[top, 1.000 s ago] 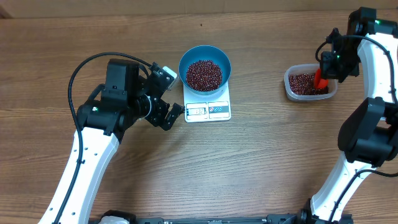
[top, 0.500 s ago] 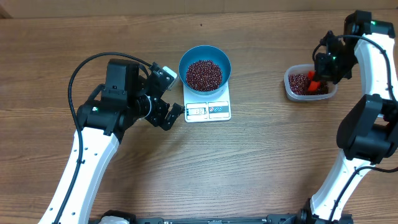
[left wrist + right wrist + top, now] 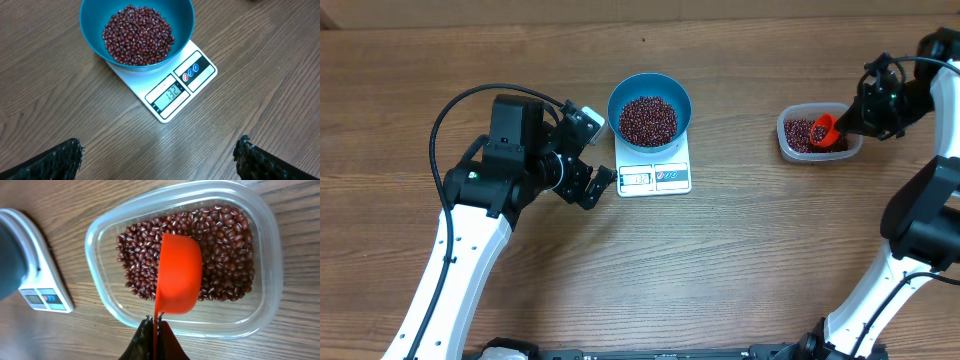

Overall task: Scoop item into bowl and weigh 150g on scale
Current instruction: 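Lift the filled scoop and carry it toward the teal bowl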

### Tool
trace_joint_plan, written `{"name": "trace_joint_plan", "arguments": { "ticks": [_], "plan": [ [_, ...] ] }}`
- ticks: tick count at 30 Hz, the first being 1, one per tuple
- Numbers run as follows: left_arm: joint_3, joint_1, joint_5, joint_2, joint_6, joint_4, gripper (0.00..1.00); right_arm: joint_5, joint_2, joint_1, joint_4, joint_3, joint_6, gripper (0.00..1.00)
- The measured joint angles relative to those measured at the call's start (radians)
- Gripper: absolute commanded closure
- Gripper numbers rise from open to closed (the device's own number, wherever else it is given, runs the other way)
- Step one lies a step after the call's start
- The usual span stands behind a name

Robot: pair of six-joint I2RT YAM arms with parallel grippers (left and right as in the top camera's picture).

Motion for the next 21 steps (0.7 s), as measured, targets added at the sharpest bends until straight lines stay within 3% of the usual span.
{"name": "trace_joint_plan", "arguments": {
  "ticks": [21],
  "plan": [
    [0.000, 0.000, 0.000, 0.000, 0.000, 0.000, 0.00, -0.301, 0.000, -0.051, -0.138, 0.001, -0.216, 0.96]
  ]
}}
